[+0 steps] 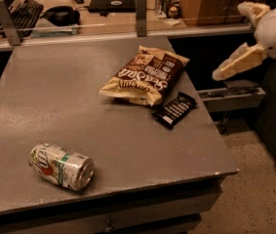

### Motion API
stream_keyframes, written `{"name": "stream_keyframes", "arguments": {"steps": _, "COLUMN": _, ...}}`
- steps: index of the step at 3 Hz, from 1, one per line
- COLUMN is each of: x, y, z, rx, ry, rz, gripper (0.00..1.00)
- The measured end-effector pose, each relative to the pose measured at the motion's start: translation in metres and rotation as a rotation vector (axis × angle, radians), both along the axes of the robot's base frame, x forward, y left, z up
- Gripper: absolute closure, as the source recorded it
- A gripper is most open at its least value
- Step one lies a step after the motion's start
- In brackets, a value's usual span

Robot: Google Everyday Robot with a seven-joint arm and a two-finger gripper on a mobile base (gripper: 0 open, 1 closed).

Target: Move brown chip bag near rxbar chocolate

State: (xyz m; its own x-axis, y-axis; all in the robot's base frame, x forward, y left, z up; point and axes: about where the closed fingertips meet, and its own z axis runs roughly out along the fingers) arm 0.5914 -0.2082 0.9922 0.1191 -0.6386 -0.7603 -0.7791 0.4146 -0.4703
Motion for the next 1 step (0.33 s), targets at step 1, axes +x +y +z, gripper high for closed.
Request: {"name": "stream_keyframes", "arguments": {"steps": 1, "x": 0.0053, "y": -0.0064, "z": 0.0349, "rx": 0.002, "ry": -0.072, "rz": -0.007, "gripper": 0.00}}
